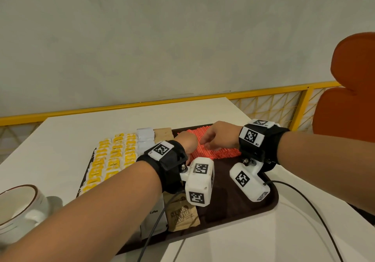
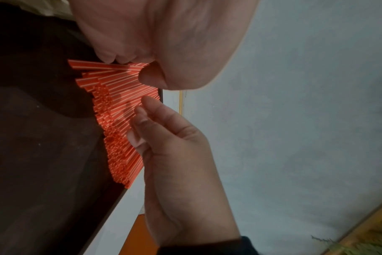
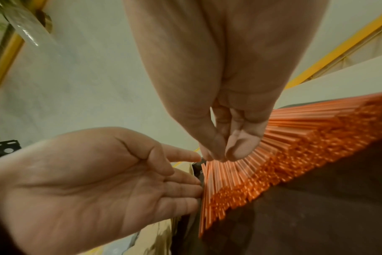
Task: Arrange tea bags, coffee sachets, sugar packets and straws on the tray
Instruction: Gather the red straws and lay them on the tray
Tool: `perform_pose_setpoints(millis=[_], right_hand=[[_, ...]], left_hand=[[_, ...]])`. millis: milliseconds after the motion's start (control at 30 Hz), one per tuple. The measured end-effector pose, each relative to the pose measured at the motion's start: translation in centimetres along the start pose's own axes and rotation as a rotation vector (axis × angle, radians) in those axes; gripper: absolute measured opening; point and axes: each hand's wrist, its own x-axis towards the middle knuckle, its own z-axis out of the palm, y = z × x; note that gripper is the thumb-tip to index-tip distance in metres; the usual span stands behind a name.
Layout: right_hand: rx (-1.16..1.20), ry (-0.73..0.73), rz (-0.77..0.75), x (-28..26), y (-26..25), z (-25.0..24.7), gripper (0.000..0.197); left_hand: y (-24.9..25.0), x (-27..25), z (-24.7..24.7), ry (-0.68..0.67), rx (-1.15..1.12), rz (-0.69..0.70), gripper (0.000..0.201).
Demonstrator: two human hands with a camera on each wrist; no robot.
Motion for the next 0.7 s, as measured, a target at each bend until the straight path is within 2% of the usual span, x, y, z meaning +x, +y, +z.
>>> perform_pose_setpoints(millis=[67, 100, 133, 200, 300, 367, 400, 467, 567, 700], right_hand=[[-0.018, -0.035, -0.018, -0.3, 0.0, 0.1, 0.026], [-0.024, -0.047, -0.025, -0.5, -0.1, 0.1, 0.026], [-0.026, -0.052, -0.027, -0.7, -0.1, 0.2, 0.026], [-0.036, -0.054, -0.033, -1.1, 0.0, 0.5, 0.025], [-0.043, -0.075, -0.058, -1.8, 0.4, 1.0, 0.024], [-0.048, -0.105, -0.085, -2.1, 0.6, 1.5, 0.022], [-0.061, -0.127, -0.099, -2.3, 0.6, 1.7, 0.022], [-0.128, -0.174, -0.127, -2.6, 0.4, 2.2, 0.020], [-0.259, -0.246, -0.190, -3.0, 0.1, 2.9, 0.019], [-0.374, -0.241, -0.269, -3.1, -0.6, 3.4, 0.024]], left_hand=[[0.0, -0.3, -0.1, -0.003, -0.087, 0.052, 0.035], [0.2, -0.9, -0.2, -0.006, -0.071, 0.077, 0.034], [0.0, -1.3, -0.1, -0.008, 0.063, 0.158, 0.034], [0.1, -1.6, -0.4, -0.058, -0.155, 0.116, 0.036], [-0.3, -1.7, -0.3, -0.016, -0.188, 0.174, 0.034], [-0.7, -1.4, -0.1, -0.056, -0.422, 0.123, 0.035], [-0.8, -1.7, 0.0, -0.092, -0.395, 0.155, 0.033], [-1.1, -1.8, 0.1, -0.103, -0.403, 0.112, 0.023], [-1.2, -1.7, 0.6, -0.098, -0.411, 0.152, 0.033], [-1.0, -3.3, -1.3, -0.065, -0.423, 0.232, 0.027]])
